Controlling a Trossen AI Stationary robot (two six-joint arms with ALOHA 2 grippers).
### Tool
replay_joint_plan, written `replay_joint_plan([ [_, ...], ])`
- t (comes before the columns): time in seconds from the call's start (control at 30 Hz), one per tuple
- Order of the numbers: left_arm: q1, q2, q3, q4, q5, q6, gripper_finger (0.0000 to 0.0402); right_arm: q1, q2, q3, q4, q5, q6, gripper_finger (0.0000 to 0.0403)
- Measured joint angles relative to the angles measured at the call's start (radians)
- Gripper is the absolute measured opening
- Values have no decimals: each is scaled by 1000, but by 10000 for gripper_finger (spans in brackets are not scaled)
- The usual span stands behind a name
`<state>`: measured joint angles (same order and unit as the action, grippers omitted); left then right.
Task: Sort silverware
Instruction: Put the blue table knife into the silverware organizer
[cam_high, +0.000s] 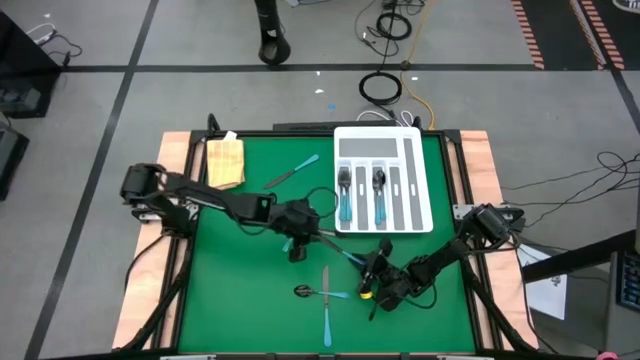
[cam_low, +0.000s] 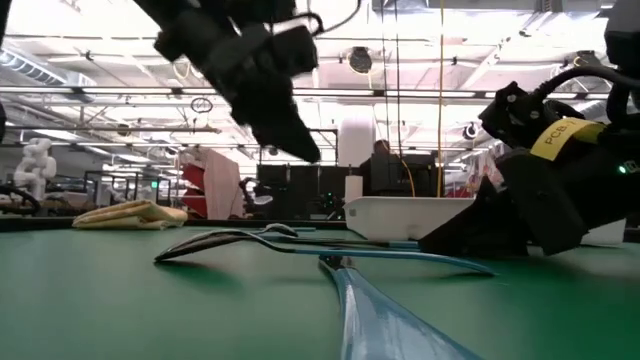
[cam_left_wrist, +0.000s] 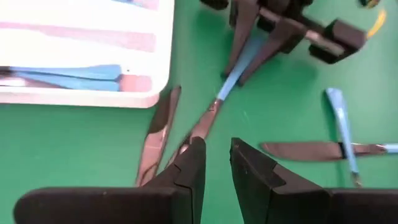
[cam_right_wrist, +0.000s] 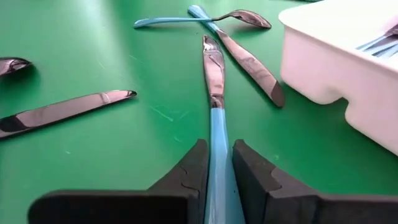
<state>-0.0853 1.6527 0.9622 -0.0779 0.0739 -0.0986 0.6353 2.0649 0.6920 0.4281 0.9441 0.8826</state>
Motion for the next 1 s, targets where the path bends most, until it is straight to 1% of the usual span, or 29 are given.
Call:
replay_joint_plan([
  [0.07, 0, -53, 1, -26, -26, -1, 80, 0, -18, 12, -17, -26, -5, 46],
  [0.13, -1, -98, 5, -58, -62, -1, 80, -5, -46, 27, -43, -109, -18, 45],
  [0.17, -1, -120, 4, -87, -83, -2, 80, -9, -60, 36, -54, -137, -24, 36],
  [0.23, 0, -151, 2, -116, -118, -5, 80, -9, -98, 49, -83, -180, -44, 7],
  [0.3, 0, -181, 3, -139, -150, -12, 80, -12, -127, 63, -103, -242, -81, 2],
  [0.37, 0, -197, 3, -153, -165, -20, 80, -15, -150, 76, -132, -271, -111, 3],
  [0.5, 1, -208, 2, -164, -190, -20, 80, -20, -173, 101, -169, -281, -123, 3],
  [0.57, 1, -210, 3, -163, -192, -25, 80, -26, -187, 108, -174, -245, -95, 3],
  [0.7, 0, -216, 3, -174, -194, -26, 80, -28, -239, 112, -180, -99, -6, 3],
  [0.77, 0, -223, 3, -183, -196, -27, 80, -32, -267, 114, -206, -52, 40, 3],
  [0.83, 0, -227, 3, -177, -202, -27, 80, -45, -294, 114, -269, -20, 119, 2],
  [1.0, 0, -256, 3, -202, -227, -25, 80, -78, -369, 114, -521, 56, 365, 1],
])
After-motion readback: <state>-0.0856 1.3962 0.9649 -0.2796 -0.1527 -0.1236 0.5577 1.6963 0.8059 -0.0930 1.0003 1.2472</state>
